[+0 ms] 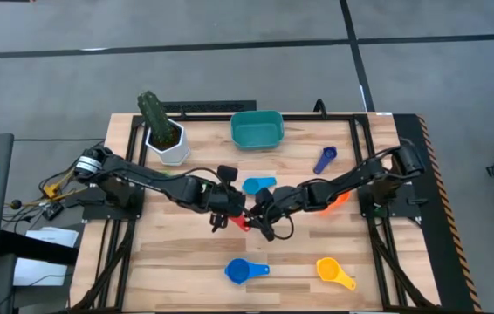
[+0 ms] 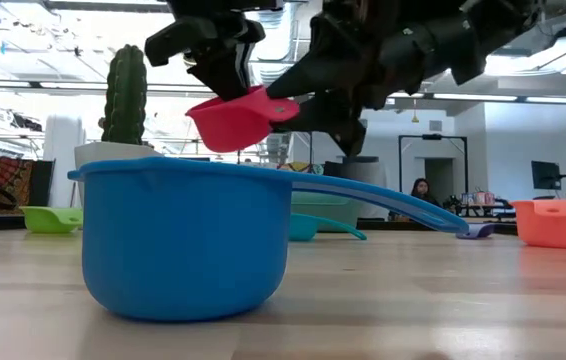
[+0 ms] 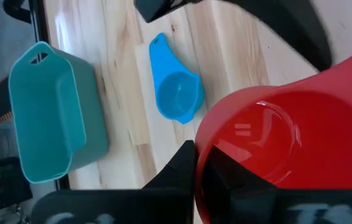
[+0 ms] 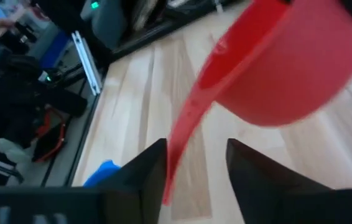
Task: Nest measuring cups in basket
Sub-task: Stack the red measuring cup into the orange measuring cup
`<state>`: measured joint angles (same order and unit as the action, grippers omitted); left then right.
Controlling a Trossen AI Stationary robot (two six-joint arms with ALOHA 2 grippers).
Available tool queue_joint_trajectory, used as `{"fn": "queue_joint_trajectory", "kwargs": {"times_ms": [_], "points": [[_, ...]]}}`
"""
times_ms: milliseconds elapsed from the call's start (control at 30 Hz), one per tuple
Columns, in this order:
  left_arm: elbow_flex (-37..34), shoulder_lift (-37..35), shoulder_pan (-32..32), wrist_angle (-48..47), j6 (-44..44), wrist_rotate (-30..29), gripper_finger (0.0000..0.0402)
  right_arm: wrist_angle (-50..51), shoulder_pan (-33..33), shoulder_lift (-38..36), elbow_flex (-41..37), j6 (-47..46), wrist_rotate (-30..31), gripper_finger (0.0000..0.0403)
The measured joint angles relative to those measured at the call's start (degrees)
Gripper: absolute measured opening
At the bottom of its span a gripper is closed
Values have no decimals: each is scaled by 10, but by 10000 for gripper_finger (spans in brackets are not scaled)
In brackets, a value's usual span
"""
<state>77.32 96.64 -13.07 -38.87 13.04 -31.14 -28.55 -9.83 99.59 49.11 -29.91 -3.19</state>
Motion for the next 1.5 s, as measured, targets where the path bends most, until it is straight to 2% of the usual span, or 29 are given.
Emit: {"fn": "queue_joint_trajectory", "kwargs": {"times_ms": [333, 433, 533, 633, 767, 900, 967, 1067, 1200, 1367, 1500], "points": [[0, 0, 1, 1, -17, -18, 9, 0, 7, 2, -1, 11, -3, 16], [7, 0, -5, -7, -58, -66, 29, -5, 7, 2, -1, 13, 24, 20], [37, -3, -16, -63, -102, -121, 58, -21, 8, -7, -11, 17, 80, 17], [65, -8, -24, -120, -169, -145, 91, -79, 7, -17, -43, 10, 121, 7], [80, -27, -28, -149, -271, -136, 132, -217, 13, -32, -108, -22, 155, 11], [79, -33, -29, -132, -369, -130, 157, -378, 18, -38, -171, -17, 230, 6], [79, -33, -29, -108, -376, -129, 161, -435, 13, -36, -197, 11, 259, 5], [79, -28, -28, -61, -368, -130, 159, -517, 11, -37, -218, 60, 266, 8], [79, -28, -16, 4, -337, -119, 148, -556, -5, -36, -232, 112, 262, 8], [79, -30, 3, 83, -289, -42, 140, -606, -35, -37, -249, 178, 260, 8], [79, -31, 20, 124, -268, 24, 143, -610, -47, -62, -281, 196, 304, 8]]}}
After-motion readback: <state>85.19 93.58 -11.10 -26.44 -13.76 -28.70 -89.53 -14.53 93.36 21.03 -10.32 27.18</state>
